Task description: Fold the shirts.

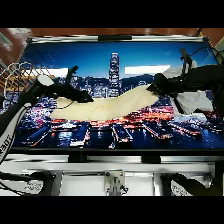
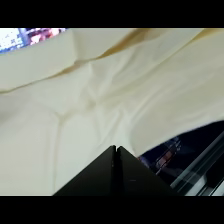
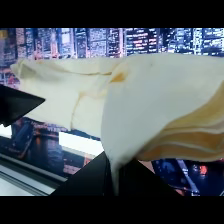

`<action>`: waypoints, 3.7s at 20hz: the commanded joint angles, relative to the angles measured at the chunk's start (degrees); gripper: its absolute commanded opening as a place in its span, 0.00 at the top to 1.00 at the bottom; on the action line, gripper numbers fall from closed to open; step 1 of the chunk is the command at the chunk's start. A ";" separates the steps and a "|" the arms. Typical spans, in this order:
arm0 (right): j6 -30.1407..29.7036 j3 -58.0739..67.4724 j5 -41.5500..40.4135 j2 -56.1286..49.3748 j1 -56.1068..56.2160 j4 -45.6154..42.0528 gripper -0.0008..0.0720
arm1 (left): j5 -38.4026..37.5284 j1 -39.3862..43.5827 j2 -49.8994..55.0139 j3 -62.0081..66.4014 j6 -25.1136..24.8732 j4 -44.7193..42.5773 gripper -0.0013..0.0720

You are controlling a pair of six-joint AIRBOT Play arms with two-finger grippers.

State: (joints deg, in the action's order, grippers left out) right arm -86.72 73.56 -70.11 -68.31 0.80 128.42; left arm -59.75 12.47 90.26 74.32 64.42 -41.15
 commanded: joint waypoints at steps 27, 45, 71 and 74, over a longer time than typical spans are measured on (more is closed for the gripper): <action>3.45 0.63 35.47 -10.36 32.24 11.50 0.89 | 10.60 -22.47 -36.15 -0.42 19.28 -24.48 0.95; 11.82 11.65 9.62 -25.33 32.72 -15.10 0.22 | -0.92 -29.22 -39.47 -1.09 17.07 -24.48 0.94; 0.37 18.38 15.89 -20.98 5.75 9.46 0.89 | -0.94 -29.22 -39.47 -1.07 17.07 -24.46 0.94; 2.01 27.89 16.09 -20.68 -2.95 9.46 0.89 | -0.96 -29.22 -39.52 -1.07 17.09 -24.44 0.94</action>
State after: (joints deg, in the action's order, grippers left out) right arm -85.06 92.84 -54.61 -89.93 5.32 137.29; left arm -60.69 -16.75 50.78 73.25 81.47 -65.60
